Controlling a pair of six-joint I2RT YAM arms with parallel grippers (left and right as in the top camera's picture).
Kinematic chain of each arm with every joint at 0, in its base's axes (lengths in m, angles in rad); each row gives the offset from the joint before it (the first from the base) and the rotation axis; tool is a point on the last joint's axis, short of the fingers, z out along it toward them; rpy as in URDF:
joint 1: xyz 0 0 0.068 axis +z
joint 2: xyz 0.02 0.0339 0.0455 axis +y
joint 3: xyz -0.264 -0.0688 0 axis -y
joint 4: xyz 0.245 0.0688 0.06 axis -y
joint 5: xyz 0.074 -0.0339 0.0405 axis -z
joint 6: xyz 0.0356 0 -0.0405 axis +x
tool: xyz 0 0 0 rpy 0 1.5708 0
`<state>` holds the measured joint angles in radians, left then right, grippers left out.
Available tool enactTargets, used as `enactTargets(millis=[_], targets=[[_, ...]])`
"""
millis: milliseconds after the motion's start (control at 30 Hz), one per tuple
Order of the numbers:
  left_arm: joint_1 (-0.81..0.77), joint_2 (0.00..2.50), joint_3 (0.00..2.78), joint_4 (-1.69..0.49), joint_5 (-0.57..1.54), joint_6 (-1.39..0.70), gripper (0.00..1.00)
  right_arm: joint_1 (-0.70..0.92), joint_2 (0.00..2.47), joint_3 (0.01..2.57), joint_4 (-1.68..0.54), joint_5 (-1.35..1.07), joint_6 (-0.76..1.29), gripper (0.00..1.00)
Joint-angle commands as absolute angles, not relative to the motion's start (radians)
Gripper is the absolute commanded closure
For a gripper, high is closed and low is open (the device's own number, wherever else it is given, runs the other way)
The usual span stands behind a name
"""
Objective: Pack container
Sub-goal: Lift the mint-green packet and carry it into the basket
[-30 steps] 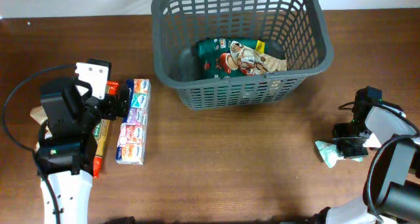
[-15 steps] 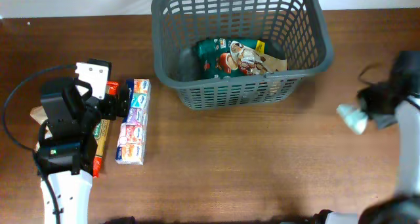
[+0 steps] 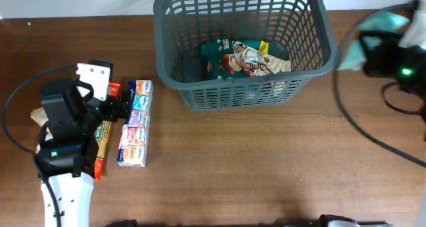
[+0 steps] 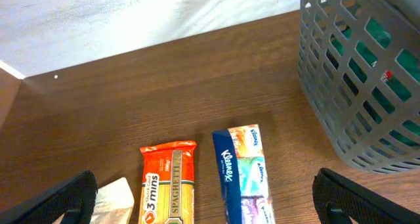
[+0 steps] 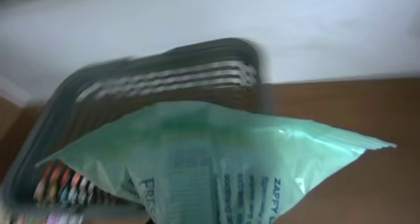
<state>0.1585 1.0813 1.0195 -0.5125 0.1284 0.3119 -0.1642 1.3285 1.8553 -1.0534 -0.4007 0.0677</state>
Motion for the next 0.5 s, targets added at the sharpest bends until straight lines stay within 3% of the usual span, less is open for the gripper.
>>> enactTargets(millis=[0,200,467], targets=[[0.162,1.084,1.039,-0.51,0.146,0.323,0.01,-0.045,1.404,1.864,-1.012,-0.516,-0.133,0.96],[0.162,1.084,1.039,-0.51,0.146,0.323,0.01,0.118,1.546,1.865,-0.929,-0.501,-0.211,0.96],[0.162,1.084,1.039,-0.51,0.146,0.323,0.01,0.169,1.768,1.865,-0.867,-0.486,-0.232,0.96]])
